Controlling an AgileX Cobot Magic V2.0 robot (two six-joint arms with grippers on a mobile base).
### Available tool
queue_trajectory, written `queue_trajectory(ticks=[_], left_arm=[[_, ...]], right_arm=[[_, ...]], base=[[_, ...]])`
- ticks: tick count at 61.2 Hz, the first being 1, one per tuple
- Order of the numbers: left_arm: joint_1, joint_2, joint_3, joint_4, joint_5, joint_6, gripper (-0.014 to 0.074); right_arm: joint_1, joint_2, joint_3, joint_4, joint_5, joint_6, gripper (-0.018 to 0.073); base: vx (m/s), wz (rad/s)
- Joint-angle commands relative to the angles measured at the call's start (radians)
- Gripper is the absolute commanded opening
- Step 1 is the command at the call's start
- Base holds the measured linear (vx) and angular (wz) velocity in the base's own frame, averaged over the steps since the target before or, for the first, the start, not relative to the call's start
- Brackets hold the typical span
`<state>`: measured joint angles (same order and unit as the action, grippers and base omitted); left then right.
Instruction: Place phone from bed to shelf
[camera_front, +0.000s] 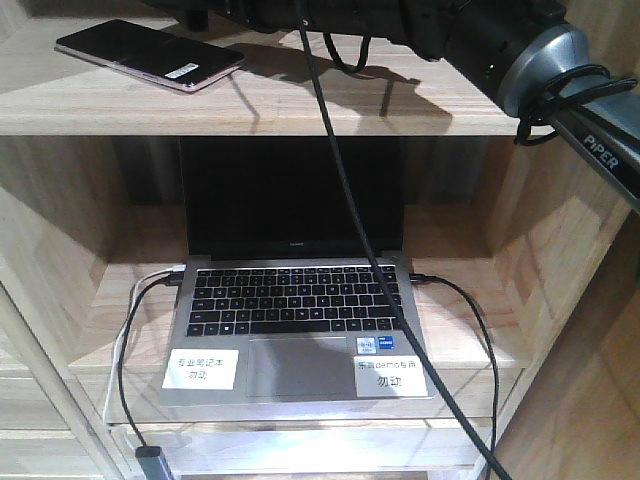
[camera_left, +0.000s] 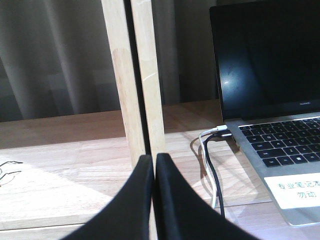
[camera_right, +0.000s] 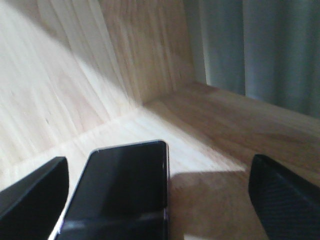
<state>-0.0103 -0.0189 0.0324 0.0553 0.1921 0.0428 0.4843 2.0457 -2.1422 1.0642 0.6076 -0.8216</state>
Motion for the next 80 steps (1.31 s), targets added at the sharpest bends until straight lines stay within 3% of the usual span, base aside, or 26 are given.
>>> queue_trajectory(ticks=[1, 13, 21, 27, 39, 67, 74, 80], left_arm=[[-0.002, -0.005, -0.026, -0.004, -0.073, -0.004, 0.0001], [-0.002, -0.005, -0.026, -0.004, -0.073, -0.004, 0.0001], [-0.002, -0.005, -0.026, -0.004, -0.073, -0.004, 0.0001], [-0.002, -0.005, -0.026, -0.004, -0.073, -0.004, 0.0001], [-0.002, -0.005, -0.026, -0.004, -0.073, -0.004, 0.0001], [-0.002, -0.005, -0.026, -0.004, -0.073, -0.004, 0.0001], [-0.002, -0.005, -0.026, -0.004, -0.073, -0.004, 0.0001], [-0.002, -0.005, -0.026, -0.004, -0.073, -0.004, 0.0001]], right_arm=[[-0.007, -0.065, -0.035, 0.006, -0.024, -0.008, 0.0679], [-0.007, -0.114, -0.035, -0.052, -0.009, 0.011, 0.0610], [-0.007, -0.162, -0.035, -0.162, 0.018, 0.088, 0.0502], [-0.007, -0.200, -0.035, -0.277, 0.044, 0.191, 0.0363], [-0.007, -0.265, -0.035, -0.517, 0.120, 0.404, -0.0011], [-0.006, -0.374, -0.028, -0.723, 0.117, 0.491, -0.0003], [-0.006, -0.428, 0.094, -0.737, -0.003, 0.489, -0.0003], [-0.006, -0.529, 0.327, -0.737, -0.170, 0.483, -0.0003]], base=[[0.00, 0.00], [0.00, 0.00], [0.00, 0.00], [0.00, 0.00], [0.00, 0.00], [0.00, 0.00], [0.00, 0.00], [0.00, 0.00]])
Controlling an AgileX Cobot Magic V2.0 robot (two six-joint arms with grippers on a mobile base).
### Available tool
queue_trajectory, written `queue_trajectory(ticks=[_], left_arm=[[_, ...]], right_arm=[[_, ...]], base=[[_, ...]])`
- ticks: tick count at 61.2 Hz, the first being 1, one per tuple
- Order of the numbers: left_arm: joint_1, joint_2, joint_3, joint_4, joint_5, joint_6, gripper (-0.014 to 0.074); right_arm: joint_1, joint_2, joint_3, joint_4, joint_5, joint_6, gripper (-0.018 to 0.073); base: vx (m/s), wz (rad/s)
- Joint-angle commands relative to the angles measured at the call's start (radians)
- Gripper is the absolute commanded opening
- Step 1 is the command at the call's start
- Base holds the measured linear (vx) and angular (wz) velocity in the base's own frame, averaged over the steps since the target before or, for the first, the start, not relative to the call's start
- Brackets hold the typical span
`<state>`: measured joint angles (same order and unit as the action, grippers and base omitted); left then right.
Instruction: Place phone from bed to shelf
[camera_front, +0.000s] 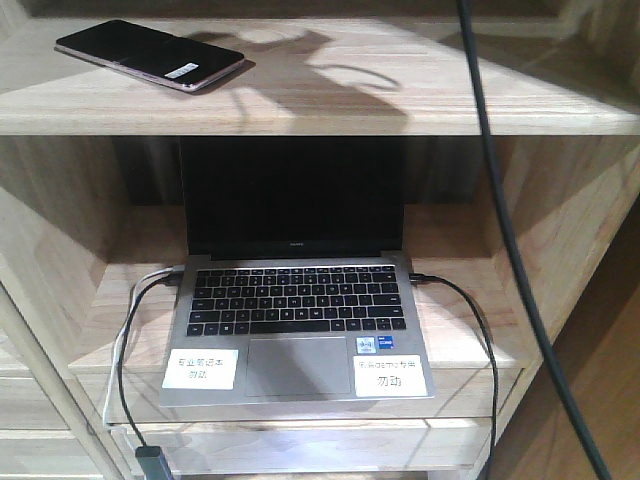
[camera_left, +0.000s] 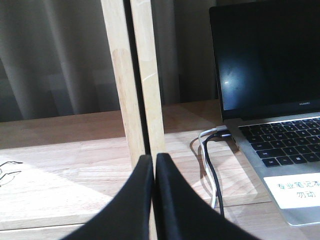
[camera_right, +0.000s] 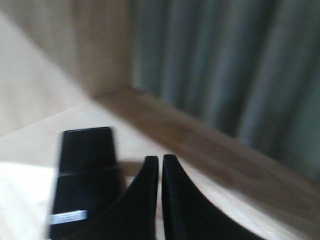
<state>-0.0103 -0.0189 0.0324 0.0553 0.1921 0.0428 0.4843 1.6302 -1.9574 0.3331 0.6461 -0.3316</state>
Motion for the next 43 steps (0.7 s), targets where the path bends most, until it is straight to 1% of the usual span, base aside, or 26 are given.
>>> queue_trajectory(ticks=[1, 9, 14, 27, 43], left_arm=[[-0.002, -0.005, -0.026, -0.004, -0.073, -0.004, 0.0001], [-0.002, -0.005, -0.026, -0.004, -0.073, -0.004, 0.0001], [-0.002, -0.005, -0.026, -0.004, -0.073, -0.004, 0.0001], [-0.002, -0.005, -0.026, -0.004, -0.073, -0.004, 0.0001], [-0.002, -0.005, -0.026, -0.004, -0.073, -0.004, 0.0001]], right_arm=[[-0.006, -0.128, 0.176, -0.006, -0.233, -0.009, -0.0003], [-0.005, -0.265, 0.454, -0.006, -0.415, -0.031, -0.0003], [-0.005, -0.366, 0.603, -0.006, -0.482, -0.033, -0.0003], [-0.006, -0.593, 0.896, -0.006, -0.584, -0.033, -0.0003], [-0.006, -0.841, 1.194, -0.006, -0.633, -0.033, -0.0003]], base=[[0.00, 0.00], [0.00, 0.00], [0.00, 0.00], [0.00, 0.00], [0.00, 0.00]])
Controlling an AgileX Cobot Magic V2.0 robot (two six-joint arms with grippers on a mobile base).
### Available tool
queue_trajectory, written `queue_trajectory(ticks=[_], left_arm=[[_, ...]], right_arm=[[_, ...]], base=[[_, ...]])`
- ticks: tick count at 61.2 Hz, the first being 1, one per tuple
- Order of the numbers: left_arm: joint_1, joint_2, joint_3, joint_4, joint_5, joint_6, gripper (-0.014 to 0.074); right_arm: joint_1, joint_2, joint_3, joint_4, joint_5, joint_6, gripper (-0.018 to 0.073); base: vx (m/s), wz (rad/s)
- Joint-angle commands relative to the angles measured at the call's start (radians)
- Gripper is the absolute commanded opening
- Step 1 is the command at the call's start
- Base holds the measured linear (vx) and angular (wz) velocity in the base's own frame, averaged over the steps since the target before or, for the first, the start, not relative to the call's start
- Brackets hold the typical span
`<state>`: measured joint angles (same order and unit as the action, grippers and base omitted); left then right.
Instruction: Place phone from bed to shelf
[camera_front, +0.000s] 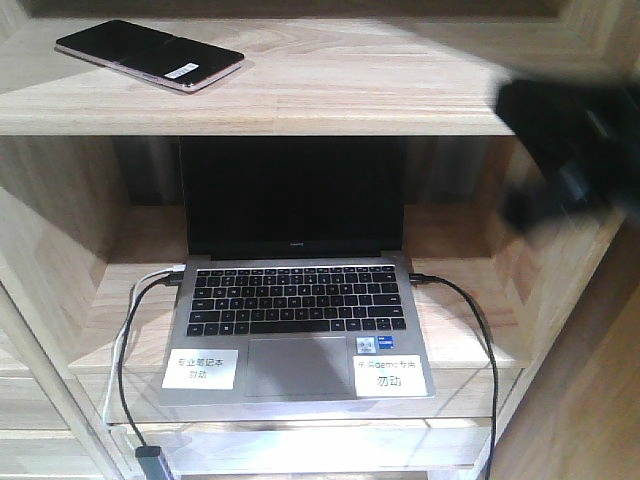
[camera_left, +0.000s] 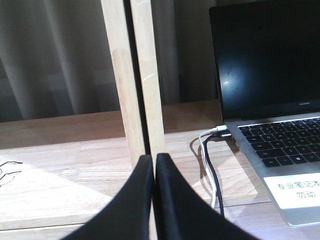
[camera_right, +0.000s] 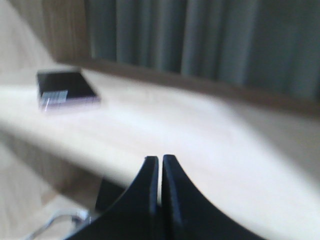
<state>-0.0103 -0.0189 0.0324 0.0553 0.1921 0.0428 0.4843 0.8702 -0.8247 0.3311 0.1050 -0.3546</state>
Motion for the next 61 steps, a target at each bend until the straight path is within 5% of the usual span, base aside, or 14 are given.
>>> queue_trajectory(ticks=[1, 32, 61], left_arm=[[-0.002, -0.005, -0.026, -0.004, -0.073, -0.004, 0.0001], [-0.002, -0.005, -0.026, -0.004, -0.073, -0.004, 0.0001], [-0.002, -0.005, -0.026, -0.004, -0.073, -0.004, 0.0001]], right_arm=[[-0.006, -0.095, 0.076, -0.004, -0.094, -0.010, -0.0003], [-0.006, -0.562, 0.485, -0.003, -0.080, -0.003, -0.0003], [-0.006, -0.643, 0.554, -0.003, -0.064, -0.004, -0.0003]], base=[[0.00, 0.00], [0.00, 0.00], [0.00, 0.00]])
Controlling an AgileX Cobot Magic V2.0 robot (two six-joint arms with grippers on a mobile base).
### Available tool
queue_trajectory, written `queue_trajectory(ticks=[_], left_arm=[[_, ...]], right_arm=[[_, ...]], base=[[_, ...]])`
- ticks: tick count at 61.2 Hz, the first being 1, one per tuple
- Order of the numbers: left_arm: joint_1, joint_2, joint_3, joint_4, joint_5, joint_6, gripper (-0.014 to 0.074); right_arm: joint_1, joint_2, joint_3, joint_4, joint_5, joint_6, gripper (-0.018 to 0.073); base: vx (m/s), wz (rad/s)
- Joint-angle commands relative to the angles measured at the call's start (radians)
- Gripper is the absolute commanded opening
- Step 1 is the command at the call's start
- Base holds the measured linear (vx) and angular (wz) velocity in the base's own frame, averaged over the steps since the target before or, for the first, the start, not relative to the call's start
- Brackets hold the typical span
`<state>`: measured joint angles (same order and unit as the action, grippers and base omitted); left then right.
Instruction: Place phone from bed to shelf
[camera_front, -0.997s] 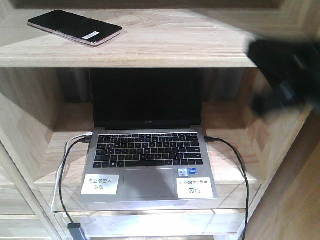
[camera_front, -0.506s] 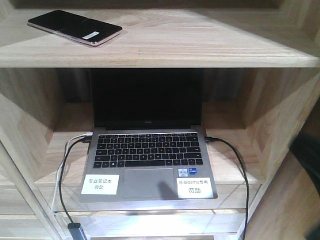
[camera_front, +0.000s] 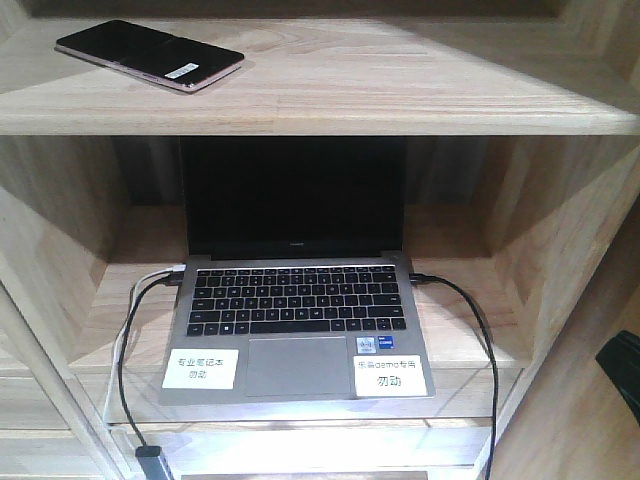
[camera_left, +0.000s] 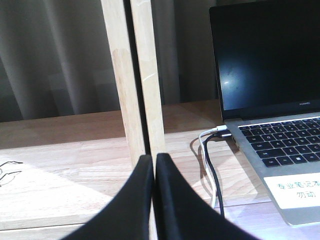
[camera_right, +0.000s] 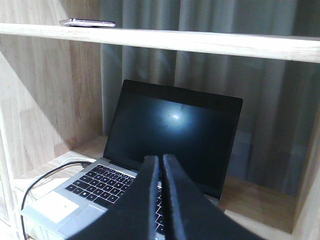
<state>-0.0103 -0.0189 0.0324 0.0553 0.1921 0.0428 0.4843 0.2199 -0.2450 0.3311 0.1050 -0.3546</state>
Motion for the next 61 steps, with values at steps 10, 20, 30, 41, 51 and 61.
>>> queue_trajectory(ticks=[10, 20, 30, 41, 51, 61], left_arm=[[-0.002, -0.005, -0.026, -0.004, -0.073, -0.004, 0.0001], [-0.002, -0.005, -0.026, -0.004, -0.073, -0.004, 0.0001], [-0.002, -0.005, -0.026, -0.004, -0.073, -0.004, 0.0001], [-0.002, -0.005, -0.026, -0.004, -0.073, -0.004, 0.0001], [-0.002, -0.005, -0.026, -0.004, -0.073, -0.004, 0.0001], [-0.002, -0.005, -0.026, -0.004, -0.073, -0.004, 0.0001]], right_arm=[[-0.006, 0.008, -0.026, -0.003, -0.064, -0.004, -0.0003], [-0.006, 0.008, -0.026, -0.003, -0.064, -0.004, -0.0003], [-0.006, 0.008, -0.019, -0.003, -0.082, -0.004, -0.0003], [-0.007, 0.008, -0.013, -0.019, -0.090, -0.002, -0.0003], [-0.009, 0.008, -0.013, -0.161, -0.090, 0.127, -0.0003], [-0.099, 0.008, 0.002, -0.202, -0.081, 0.174, -0.0003]], base=[[0.00, 0.00], [0.00, 0.00], [0.00, 0.00], [0.00, 0.00], [0.00, 0.00], [0.00, 0.00]])
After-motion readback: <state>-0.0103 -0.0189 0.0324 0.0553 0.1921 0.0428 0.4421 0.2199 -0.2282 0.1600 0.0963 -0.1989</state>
